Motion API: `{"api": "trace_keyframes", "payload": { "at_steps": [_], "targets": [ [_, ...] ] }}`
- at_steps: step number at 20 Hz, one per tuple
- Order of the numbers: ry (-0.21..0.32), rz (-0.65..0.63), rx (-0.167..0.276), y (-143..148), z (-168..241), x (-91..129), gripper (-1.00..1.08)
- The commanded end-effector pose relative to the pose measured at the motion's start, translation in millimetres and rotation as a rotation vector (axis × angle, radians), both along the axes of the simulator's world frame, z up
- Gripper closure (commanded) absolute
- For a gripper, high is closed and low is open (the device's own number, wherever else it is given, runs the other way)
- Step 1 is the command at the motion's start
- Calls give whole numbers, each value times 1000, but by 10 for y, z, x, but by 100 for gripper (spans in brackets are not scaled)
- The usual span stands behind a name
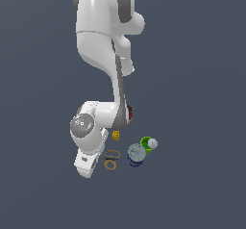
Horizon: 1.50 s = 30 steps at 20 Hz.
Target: Pick up a designated object from a clutter of objects.
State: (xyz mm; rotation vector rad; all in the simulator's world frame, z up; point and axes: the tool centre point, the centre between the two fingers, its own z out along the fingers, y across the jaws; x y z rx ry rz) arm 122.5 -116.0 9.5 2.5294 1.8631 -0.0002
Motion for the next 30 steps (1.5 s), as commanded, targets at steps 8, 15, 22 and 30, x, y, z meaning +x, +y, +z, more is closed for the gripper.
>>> {"api": "trace_keyframes", "payload": {
  "at_steps": [8,15,22,30],
  "targets": [
    [0,0,0,-3,-17,1,108],
    [0,2,1,-5,62,-36,108],
    [0,2,0,-75,301,-185,108],
    [0,2,-1,-226,815,-504,108]
  ]
}}
